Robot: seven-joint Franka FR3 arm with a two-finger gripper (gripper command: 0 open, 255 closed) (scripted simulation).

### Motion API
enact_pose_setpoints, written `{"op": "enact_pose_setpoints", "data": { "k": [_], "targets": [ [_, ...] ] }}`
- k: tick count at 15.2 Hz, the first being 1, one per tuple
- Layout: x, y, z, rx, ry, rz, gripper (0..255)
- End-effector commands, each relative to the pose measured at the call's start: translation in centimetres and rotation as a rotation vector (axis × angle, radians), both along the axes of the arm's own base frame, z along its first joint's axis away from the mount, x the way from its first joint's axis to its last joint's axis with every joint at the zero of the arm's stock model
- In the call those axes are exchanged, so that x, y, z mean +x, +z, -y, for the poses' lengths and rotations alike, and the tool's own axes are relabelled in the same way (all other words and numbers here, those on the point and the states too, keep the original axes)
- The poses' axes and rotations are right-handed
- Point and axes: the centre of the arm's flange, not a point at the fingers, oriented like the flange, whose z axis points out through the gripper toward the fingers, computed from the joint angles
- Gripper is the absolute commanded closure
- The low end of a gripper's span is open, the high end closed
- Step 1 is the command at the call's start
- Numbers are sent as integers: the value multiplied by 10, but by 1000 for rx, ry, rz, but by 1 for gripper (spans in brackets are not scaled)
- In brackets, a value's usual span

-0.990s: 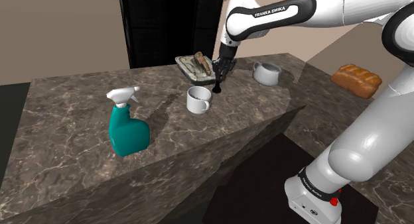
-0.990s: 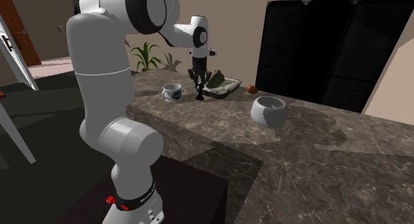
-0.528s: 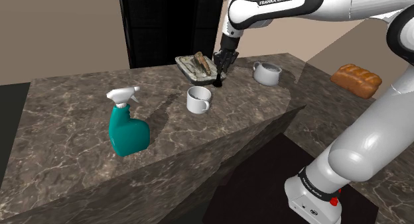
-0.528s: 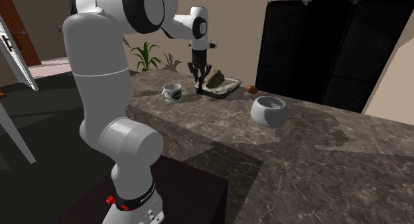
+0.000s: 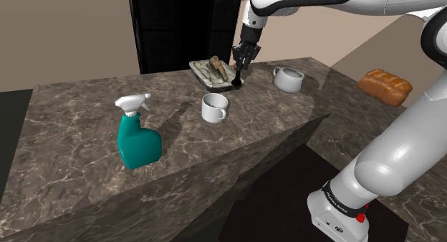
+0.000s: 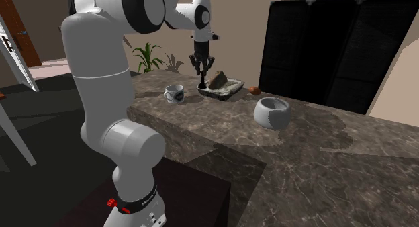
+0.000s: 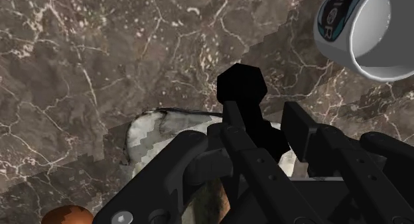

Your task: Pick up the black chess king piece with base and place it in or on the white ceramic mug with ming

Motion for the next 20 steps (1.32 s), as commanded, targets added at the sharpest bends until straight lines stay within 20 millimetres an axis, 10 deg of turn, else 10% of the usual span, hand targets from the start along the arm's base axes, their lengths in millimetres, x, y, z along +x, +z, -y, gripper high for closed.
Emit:
{"op": "enact_pose_setpoints", "data": {
  "k": [1, 14, 20],
  "targets": [
    [-1, 11, 0, 0, 0, 0, 255],
    [-1, 75, 0, 0, 0, 0, 255],
    [-8, 83, 79, 0, 0, 0, 255]
  ]
}}
